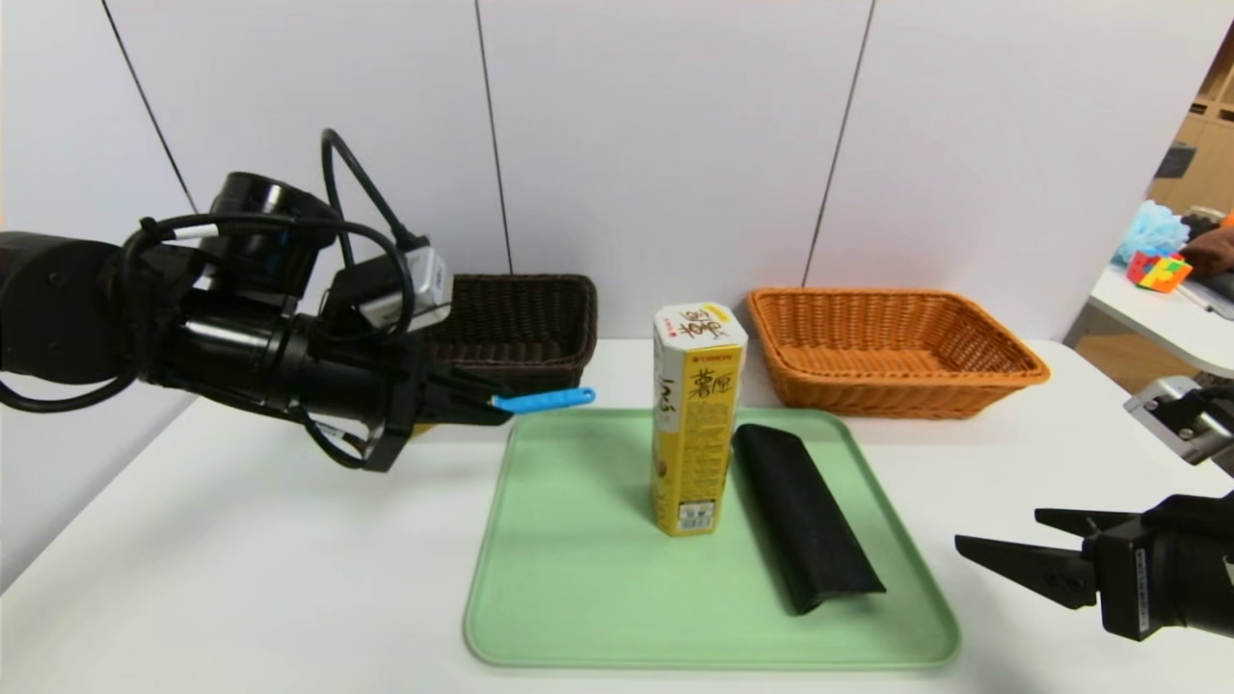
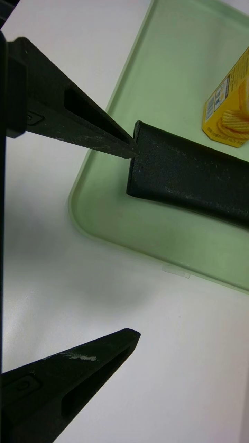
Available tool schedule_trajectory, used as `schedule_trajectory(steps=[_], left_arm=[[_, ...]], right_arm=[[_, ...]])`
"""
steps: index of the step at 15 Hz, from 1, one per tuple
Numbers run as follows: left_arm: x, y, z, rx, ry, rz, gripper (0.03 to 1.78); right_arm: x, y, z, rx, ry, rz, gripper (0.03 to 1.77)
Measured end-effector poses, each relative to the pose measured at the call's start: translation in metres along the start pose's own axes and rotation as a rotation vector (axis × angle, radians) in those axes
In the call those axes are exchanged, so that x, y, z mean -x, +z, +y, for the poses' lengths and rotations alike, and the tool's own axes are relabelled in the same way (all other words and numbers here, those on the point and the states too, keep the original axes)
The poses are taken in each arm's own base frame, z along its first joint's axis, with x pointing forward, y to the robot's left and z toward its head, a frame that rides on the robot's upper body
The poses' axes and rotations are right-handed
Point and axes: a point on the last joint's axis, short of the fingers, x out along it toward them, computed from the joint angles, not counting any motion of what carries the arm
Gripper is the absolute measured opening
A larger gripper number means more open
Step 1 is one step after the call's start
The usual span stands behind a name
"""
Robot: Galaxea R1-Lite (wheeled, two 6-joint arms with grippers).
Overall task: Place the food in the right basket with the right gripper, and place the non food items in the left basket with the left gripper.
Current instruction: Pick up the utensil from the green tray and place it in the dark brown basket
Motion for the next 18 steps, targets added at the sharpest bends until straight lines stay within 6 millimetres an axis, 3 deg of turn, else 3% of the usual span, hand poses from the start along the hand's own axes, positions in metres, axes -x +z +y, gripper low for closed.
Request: schedule_trajectory(steps=[4,9,14,18], left_arm=[[0.012,0.013,0.028,-0.016,0.087,-0.031,0.16],[0.01,0.013,0.072,-0.029,0.141,-0.027,0.16],[0.003,-0.003,0.113,-0.058,0.153,0.012,0.16],[-0.006,-0.035,0.137,-0.037,0.151,0.048,0.16]], right_arm=[[-0.001,-0.002,0.0,-0.003,-0.002,0.009,1.7],[-0.001,-0.005,-0.001,-0.007,-0.005,0.017,1.7],[-0.003,-0.005,-0.002,-0.01,-0.009,0.023,1.7],[-0.004,-0.009,-0.003,-0.016,-0.012,0.04,1.7]])
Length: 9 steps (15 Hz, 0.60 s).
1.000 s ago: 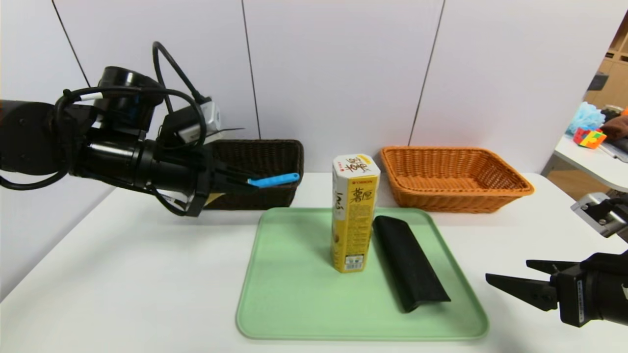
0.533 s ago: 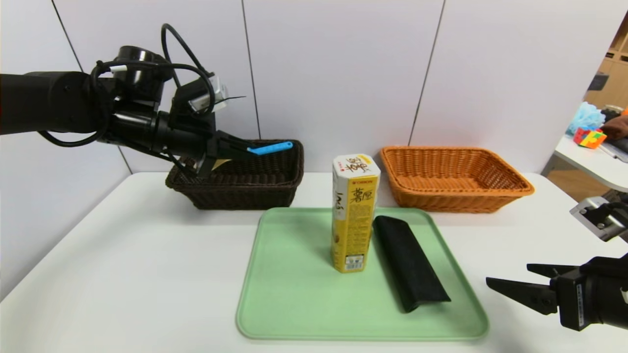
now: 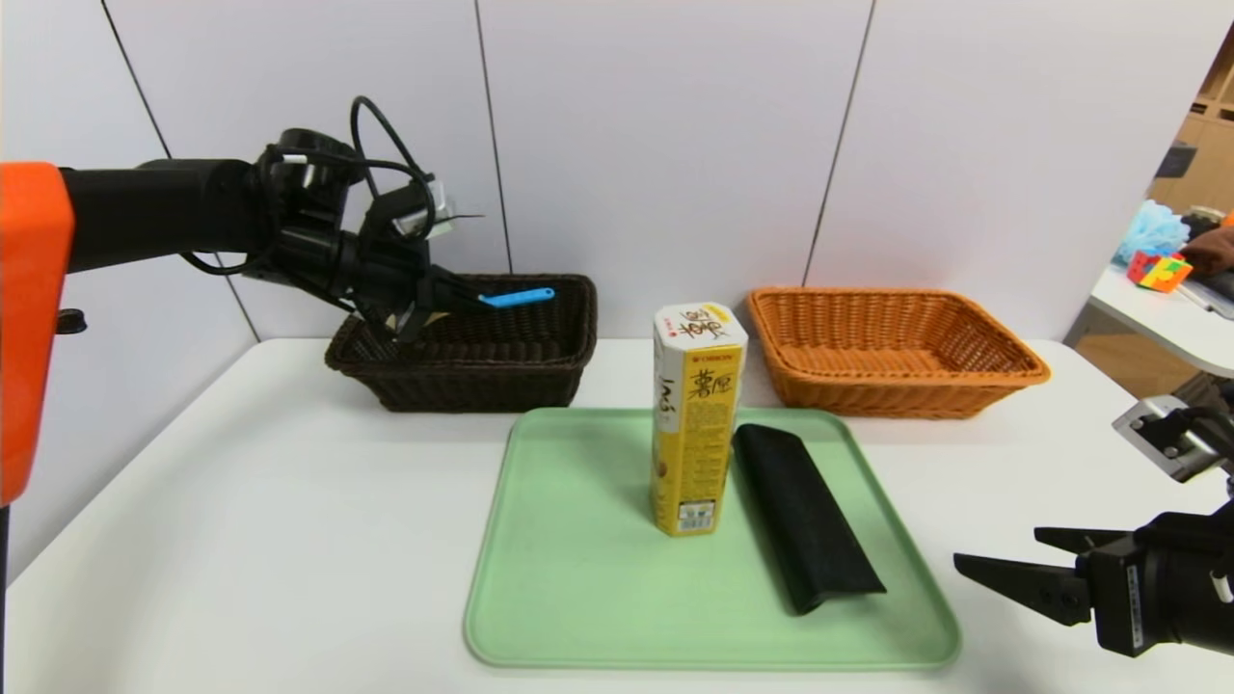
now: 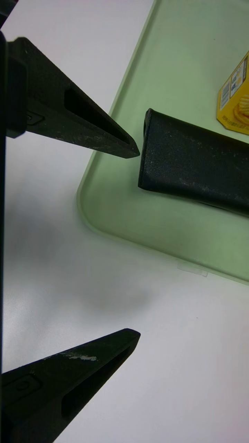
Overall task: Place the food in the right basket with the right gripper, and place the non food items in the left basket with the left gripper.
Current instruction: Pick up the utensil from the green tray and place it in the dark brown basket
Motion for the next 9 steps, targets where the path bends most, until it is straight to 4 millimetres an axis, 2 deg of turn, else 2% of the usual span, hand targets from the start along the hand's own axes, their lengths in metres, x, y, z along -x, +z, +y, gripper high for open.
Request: schedule_trajectory(steps=[5,9], left_arm=[[-0.023,-0.035,0.012,0.009,0.01,0.002,0.16],[-0.034,-0.051,0.013,0.028,-0.003,0.011,0.16]], right_arm=[[-0.001,-0.003,0.0,-0.003,0.002,0.014,1.7],[-0.002,-0.007,0.0,-0.006,0.004,0.026,1.7]])
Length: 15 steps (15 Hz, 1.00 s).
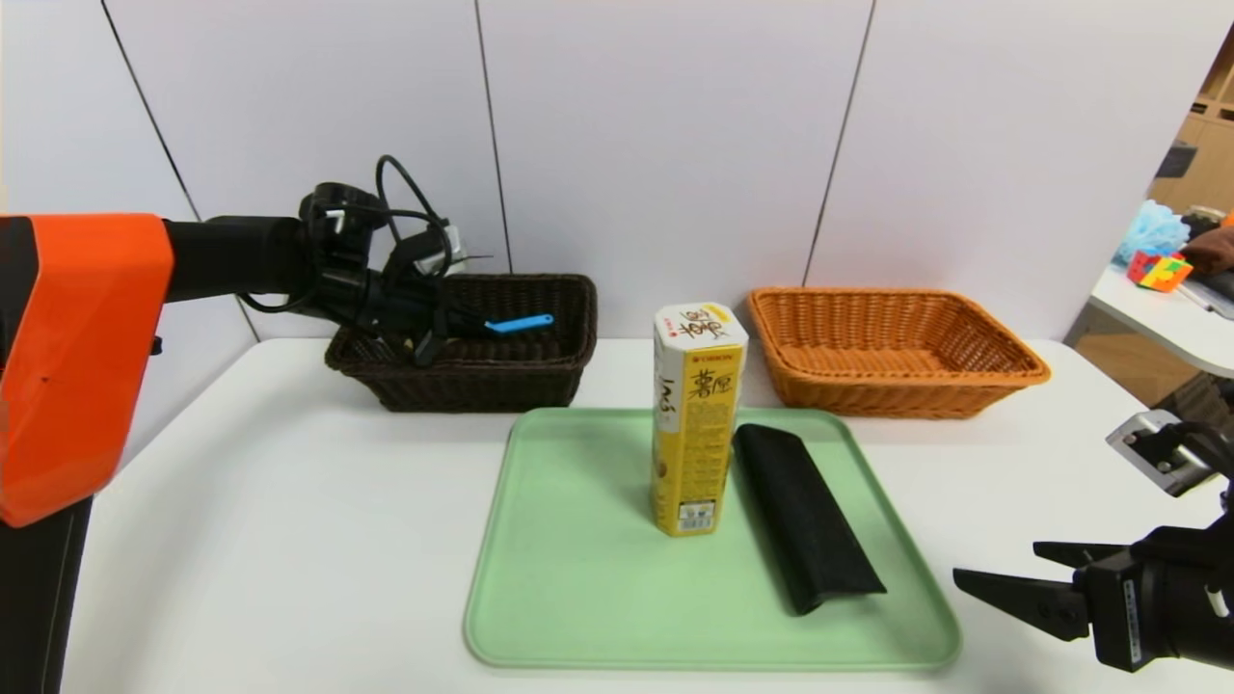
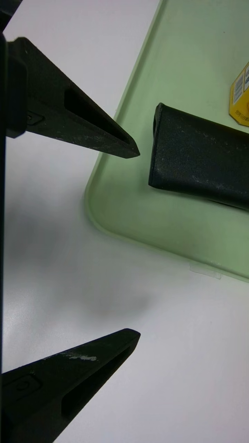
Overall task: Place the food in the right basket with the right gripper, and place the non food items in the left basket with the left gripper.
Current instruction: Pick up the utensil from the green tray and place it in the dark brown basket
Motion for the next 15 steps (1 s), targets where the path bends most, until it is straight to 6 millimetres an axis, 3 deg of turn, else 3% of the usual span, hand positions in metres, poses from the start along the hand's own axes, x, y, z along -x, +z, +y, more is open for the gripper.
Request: schedule_trajectory(steps=[15], left_arm=[[-0.0059,-0.0077,0.0016,0.041,0.0,0.014,0.16]], right_arm=[[-0.0016,0.0025,0.0027,0.019,0.017,-0.01,1.7]])
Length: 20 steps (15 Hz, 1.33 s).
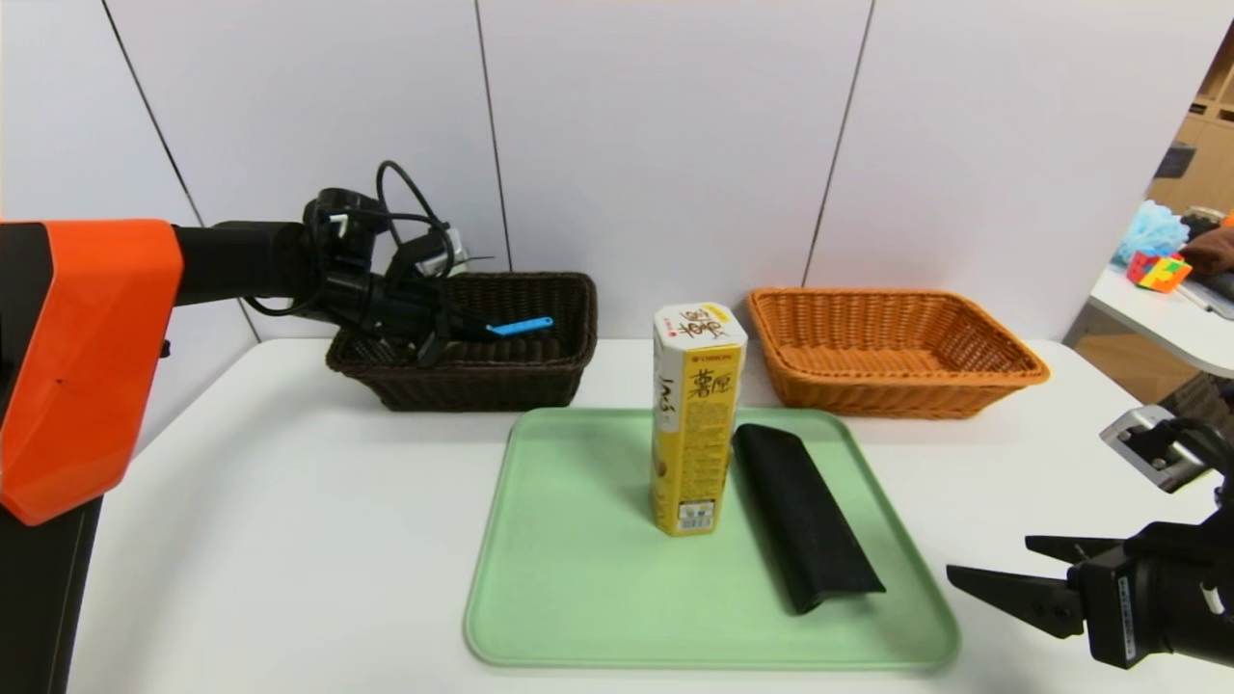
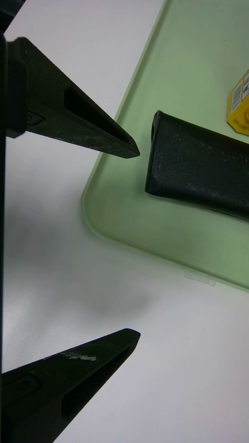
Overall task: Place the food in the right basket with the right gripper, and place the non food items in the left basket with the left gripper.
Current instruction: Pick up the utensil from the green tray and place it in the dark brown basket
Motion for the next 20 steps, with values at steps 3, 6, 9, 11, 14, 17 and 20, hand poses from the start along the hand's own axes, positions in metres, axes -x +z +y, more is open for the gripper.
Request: schedule_trajectory(steps=[3,6,9,11,14,17,20], left_arm=[[0.003,0.003,-0.001,0.027,0.0,-0.001,0.16],[0.006,0.007,-0.001,0.039,0.003,-0.005,0.16],[0.007,0.008,-0.001,0.04,0.005,-0.006,0.16],[0.007,0.008,-0.001,0.04,0.005,-0.007,0.28],[0.008,0.009,-0.001,0.045,0.004,-0.01,0.74],[0.01,0.012,-0.001,0.051,0.007,-0.015,1.05],[0.023,0.028,-0.001,0.105,0.029,-0.033,1.26]], right_arm=[[0.0,0.0,0.0,0.0,0.001,0.001,1.7],[0.0,-0.001,0.0,0.001,0.002,0.002,1.7],[0.0,-0.001,0.0,0.001,0.002,0.001,1.7],[0.0,0.0,0.0,0.001,0.002,0.0,1.7],[0.0,0.0,0.001,0.002,0.003,0.0,1.7],[0.0,0.0,0.001,0.002,0.003,0.0,1.7],[0.0,0.001,0.001,0.006,0.003,-0.012,1.7]])
